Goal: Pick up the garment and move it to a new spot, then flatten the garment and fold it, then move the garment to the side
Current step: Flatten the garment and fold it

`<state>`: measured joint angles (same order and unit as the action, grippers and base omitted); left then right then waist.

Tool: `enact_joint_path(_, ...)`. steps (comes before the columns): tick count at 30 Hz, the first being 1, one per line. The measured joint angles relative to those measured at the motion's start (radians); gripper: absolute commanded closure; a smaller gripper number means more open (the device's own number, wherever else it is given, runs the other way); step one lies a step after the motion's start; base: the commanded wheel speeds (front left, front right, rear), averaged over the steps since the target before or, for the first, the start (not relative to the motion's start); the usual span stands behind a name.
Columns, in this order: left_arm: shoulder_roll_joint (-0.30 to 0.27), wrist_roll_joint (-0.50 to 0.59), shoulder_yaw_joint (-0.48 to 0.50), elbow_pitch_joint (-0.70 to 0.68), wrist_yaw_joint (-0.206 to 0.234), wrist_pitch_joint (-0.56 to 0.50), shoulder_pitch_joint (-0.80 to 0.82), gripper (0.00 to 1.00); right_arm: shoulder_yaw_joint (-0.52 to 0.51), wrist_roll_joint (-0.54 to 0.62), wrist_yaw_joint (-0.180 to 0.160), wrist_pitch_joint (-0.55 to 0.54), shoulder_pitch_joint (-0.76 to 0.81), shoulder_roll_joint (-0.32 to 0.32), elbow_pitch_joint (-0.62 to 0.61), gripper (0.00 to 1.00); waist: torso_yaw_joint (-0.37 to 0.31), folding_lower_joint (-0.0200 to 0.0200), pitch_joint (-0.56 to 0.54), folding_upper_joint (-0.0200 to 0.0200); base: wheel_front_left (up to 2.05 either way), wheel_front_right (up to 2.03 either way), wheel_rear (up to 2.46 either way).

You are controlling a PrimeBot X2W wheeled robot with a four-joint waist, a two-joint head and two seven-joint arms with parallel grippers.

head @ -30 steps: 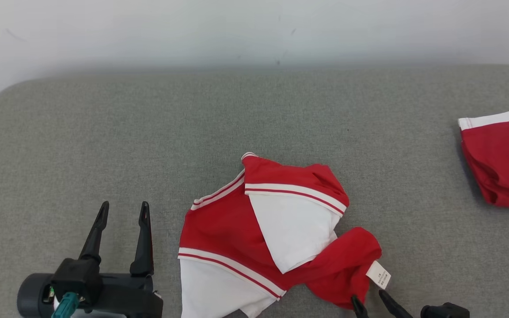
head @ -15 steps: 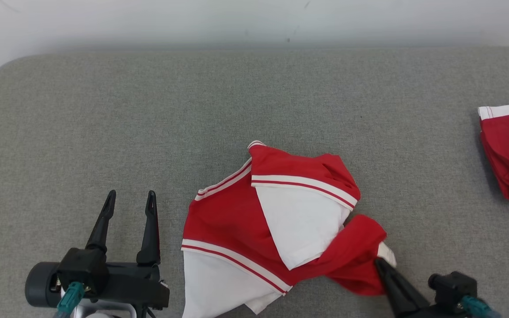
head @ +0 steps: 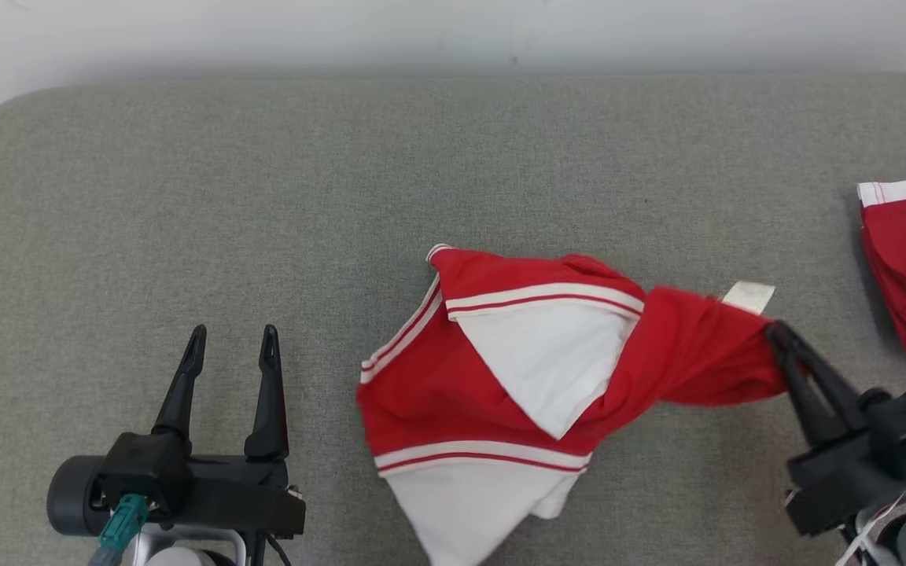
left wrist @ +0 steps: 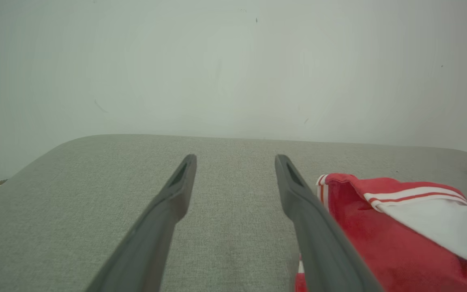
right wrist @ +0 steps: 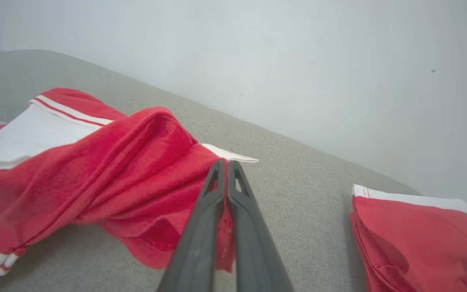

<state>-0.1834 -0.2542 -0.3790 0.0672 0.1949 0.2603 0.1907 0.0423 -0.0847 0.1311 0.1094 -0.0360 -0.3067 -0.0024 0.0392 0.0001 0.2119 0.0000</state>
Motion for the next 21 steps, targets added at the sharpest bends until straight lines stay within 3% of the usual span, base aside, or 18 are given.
enact_joint_path(5, 0.014, 0.006, 0.008, 0.001, -0.010, 0.000, 0.001, 0.00, -0.018, -0.030, 0.000, 0.002, -0.022, -0.009, 0.117, 1.00, 0.008, 0.0001, 0.008, 0.0000, 0.00, 0.00, 0.00)
enact_joint_path(12, 0.029, 0.012, 0.022, 0.005, -0.021, 0.000, -0.001, 0.00, 0.009, -0.097, 0.000, 0.026, -0.024, 0.046, 0.300, 1.00, 0.006, -0.0001, 0.008, 0.0000, 0.00, 0.00, 0.00)
enact_joint_path(13, 0.029, 0.015, 0.024, 0.005, -0.023, 0.000, -0.002, 0.00, 0.007, -0.109, 0.000, 0.024, -0.029, 0.058, 0.322, 0.95, 0.003, -0.0001, 0.007, 0.0000, 0.00, 0.00, 0.00)
enact_joint_path(14, 0.029, 0.018, 0.027, 0.006, -0.028, 0.000, -0.003, 0.00, 0.005, -0.117, 0.000, 0.035, -0.032, 0.065, 0.335, 0.41, 0.000, -0.0002, 0.006, 0.0001, 0.00, 0.00, 0.00)
enact_joint_path(15, 0.030, 0.018, 0.029, 0.007, -0.029, 0.000, -0.004, 0.00, 0.000, -0.125, 0.000, 0.048, -0.035, 0.073, 0.343, 0.41, -0.002, -0.0001, 0.004, 0.0001, 0.00, 0.00, 0.00)
enact_joint_path(16, 0.031, 0.018, 0.031, 0.008, -0.029, 0.000, -0.007, 0.00, -0.006, -0.137, 0.000, 0.054, -0.037, 0.081, 0.350, 0.00, -0.004, -0.0001, 0.002, 0.0000, 0.00, 0.00, 0.00)
enact_joint_path(21, 0.025, 0.021, 0.045, 0.011, -0.034, 0.000, -0.025, 0.00, -0.040, -0.162, 0.000, 0.086, -0.013, 0.114, 0.334, 0.00, -0.016, -0.0002, -0.016, 0.0001, 0.00, 0.00, 0.00)
